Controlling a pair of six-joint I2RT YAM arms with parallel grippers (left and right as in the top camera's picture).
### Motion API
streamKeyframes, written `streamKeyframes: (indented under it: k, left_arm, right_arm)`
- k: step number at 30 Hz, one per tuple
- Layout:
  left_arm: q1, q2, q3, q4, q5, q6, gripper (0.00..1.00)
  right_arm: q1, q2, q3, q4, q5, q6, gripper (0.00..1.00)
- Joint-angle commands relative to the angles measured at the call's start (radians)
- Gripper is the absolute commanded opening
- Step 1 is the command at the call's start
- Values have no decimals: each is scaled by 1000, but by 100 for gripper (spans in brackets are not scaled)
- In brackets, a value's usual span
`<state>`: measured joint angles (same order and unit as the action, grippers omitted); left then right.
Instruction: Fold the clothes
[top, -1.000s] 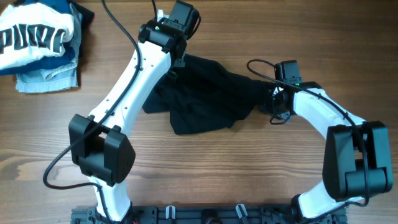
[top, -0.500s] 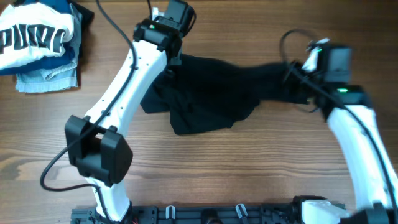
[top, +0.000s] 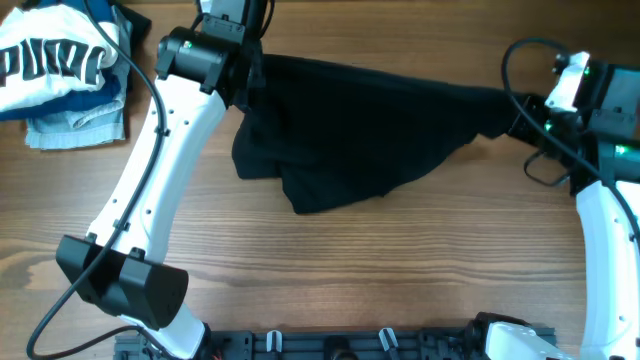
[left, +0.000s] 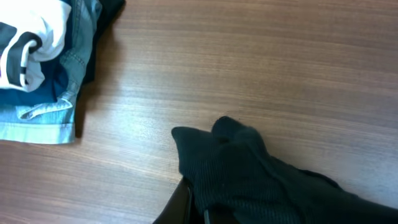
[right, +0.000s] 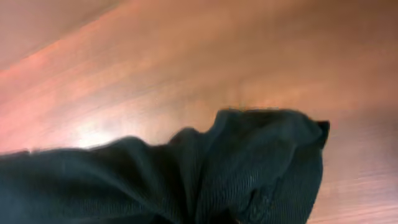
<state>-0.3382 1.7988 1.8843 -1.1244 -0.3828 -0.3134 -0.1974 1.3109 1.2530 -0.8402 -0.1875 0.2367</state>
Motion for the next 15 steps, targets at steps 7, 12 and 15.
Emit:
streamKeyframes:
  k: [7, 12, 15]
  left_arm:
    - [8, -10, -3, -104, 48, -17, 4]
    - [9, 73, -3, -119, 61, -17, 4]
    - [8, 139, -3, -116, 61, -17, 4]
  right_arm:
    - [-26, 38, -21, -296, -5, 21, 4]
    - [-24, 186, -35, -244, -16, -2, 4]
    - [-24, 309, -35, -136, -55, -11, 4]
